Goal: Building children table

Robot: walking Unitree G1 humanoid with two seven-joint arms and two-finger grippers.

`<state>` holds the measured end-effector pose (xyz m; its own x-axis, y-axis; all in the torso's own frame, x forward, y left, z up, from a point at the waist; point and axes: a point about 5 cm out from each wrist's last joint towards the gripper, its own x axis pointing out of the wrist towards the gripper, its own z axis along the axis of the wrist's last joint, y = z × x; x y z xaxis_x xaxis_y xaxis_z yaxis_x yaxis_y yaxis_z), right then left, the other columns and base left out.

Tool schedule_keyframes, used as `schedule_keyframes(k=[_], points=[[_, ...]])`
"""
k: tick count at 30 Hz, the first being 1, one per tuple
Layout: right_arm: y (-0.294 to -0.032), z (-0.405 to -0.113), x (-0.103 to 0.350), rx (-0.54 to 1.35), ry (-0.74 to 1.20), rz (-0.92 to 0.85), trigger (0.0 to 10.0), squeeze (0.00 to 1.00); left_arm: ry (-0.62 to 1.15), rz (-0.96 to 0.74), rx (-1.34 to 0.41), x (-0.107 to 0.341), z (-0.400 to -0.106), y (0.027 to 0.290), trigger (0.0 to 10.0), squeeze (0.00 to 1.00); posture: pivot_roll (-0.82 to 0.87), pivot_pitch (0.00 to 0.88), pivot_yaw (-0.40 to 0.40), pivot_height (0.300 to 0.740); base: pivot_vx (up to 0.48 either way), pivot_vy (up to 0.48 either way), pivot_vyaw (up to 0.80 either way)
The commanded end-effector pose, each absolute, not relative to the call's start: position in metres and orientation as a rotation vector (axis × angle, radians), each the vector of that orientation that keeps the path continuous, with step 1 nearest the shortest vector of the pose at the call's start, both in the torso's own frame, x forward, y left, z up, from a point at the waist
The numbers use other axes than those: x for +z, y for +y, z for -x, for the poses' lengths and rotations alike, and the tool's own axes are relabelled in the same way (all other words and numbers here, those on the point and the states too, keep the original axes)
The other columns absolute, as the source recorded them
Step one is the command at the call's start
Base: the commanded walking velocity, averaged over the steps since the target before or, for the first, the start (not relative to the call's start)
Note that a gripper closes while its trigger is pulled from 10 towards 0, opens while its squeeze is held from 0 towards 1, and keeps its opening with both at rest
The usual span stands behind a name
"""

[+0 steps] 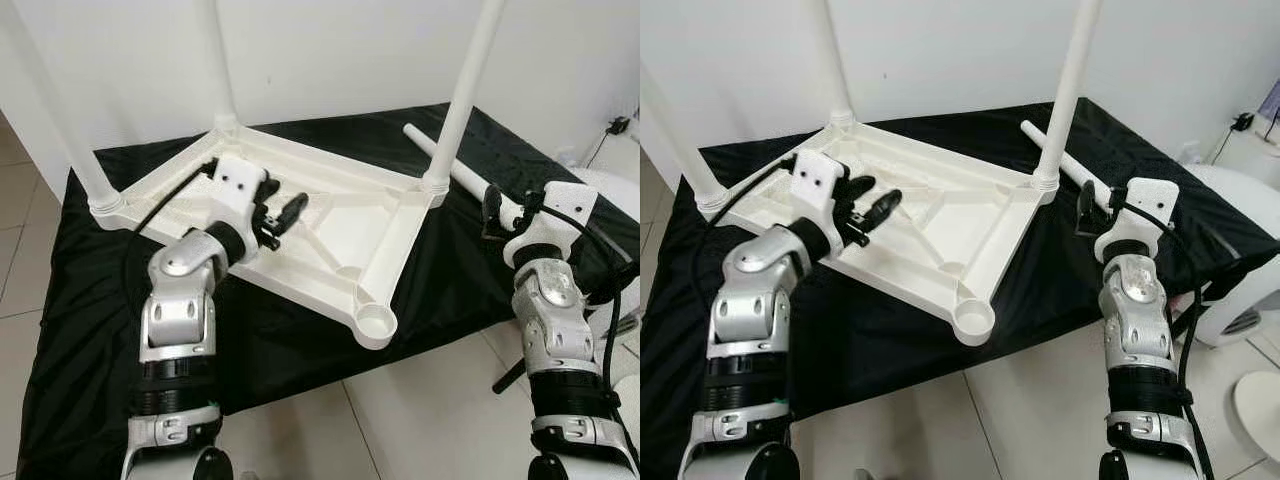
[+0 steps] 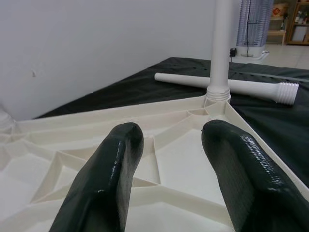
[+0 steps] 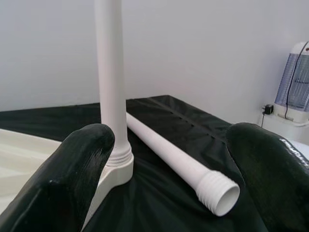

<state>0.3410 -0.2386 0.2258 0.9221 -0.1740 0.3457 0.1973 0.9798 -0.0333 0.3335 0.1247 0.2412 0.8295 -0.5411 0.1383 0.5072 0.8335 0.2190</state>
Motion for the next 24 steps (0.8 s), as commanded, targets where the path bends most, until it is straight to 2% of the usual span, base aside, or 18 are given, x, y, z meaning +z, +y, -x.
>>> schedule_keyframes(k=[1,13,20,24], points=[[-0.237,-0.344,0.227,-0.179,-0.357,0.075,10.0,0.00,-0.224,-0.147,-0.181,0.243,-0.343,0.142,10.0,0.00,-0.08,0.003,0.007,0.740,0.000,0.000,0.00],[-0.228,-0.346,0.220,-0.151,-0.352,0.078,10.0,0.00,-0.243,-0.132,-0.193,0.244,-0.345,0.142,10.0,0.00,-0.08,0.000,0.014,0.740,0.000,0.000,0.00],[-0.207,-0.345,0.214,-0.073,-0.357,0.104,10.0,0.00,-0.277,-0.172,-0.172,0.247,-0.346,0.145,10.0,0.00,-0.08,0.000,0.020,0.740,0.000,0.000,0.00],[-0.192,-0.338,0.210,-0.026,-0.377,0.113,10.0,0.00,-0.294,-0.137,-0.158,0.243,-0.343,0.146,10.0,0.00,-0.10,0.000,0.034,0.740,0.000,0.000,0.00]])
